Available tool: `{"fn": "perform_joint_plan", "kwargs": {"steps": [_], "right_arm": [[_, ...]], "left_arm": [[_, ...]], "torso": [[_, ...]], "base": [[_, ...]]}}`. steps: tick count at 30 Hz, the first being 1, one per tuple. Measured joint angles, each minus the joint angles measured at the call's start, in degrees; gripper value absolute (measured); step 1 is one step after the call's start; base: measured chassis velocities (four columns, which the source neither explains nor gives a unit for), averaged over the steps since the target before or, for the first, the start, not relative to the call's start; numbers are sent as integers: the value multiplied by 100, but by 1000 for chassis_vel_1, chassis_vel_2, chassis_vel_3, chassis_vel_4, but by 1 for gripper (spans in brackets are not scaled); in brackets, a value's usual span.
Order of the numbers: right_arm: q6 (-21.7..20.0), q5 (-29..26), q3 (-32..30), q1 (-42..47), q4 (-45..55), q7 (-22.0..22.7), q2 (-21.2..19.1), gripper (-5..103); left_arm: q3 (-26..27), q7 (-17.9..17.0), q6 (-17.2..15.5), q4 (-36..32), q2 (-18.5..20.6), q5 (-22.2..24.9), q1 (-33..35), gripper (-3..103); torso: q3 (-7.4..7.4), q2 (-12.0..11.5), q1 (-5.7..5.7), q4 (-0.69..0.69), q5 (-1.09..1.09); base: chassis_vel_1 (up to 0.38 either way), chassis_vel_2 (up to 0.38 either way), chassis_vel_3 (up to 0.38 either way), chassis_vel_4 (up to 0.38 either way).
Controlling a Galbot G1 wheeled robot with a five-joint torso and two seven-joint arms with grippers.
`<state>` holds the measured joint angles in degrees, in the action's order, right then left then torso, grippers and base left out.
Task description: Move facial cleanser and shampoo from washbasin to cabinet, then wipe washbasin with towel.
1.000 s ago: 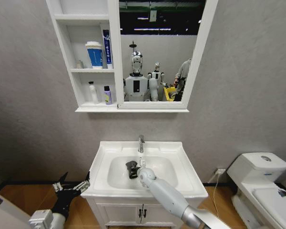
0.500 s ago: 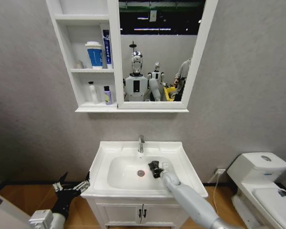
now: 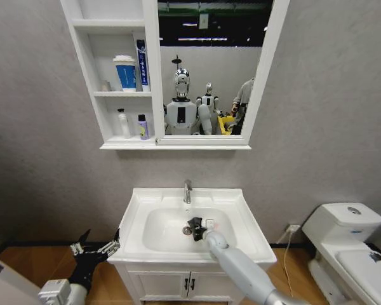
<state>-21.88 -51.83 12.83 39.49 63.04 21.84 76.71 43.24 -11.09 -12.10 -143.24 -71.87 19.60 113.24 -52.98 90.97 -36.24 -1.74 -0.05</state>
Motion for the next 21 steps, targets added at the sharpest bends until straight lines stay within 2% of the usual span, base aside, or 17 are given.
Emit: {"fn": "perform_joint_plan", "kwargs": {"steps": [4,6,11,16,21], "right_arm": [[-2,-118,123,-142,-200,-24,204,1],[-53,-454,279,-282,-319,48,474,1],[-73,-479,254,-303,-452,161,658,1],[-114,-440,126,-197,-316,231,380,1],[-167,-253,-162,31,109,397,-137,1]], "left_arm": [[0,0,0,0,0,0,0,100],[0,0,0,0,0,0,0,100],[0,0,0,0,0,0,0,100],[0,0,0,0,0,0,0,100],[0,0,0,0,0,0,0,100]], "torso": [[0,0,0,-1,-1],[0,0,0,0,1],[0,0,0,1,2],[0,0,0,3,4],[0,0,0,1,3]], "base": [[0,0,0,0],[0,0,0,0],[0,0,0,0],[0,0,0,0],[0,0,0,0]]}}
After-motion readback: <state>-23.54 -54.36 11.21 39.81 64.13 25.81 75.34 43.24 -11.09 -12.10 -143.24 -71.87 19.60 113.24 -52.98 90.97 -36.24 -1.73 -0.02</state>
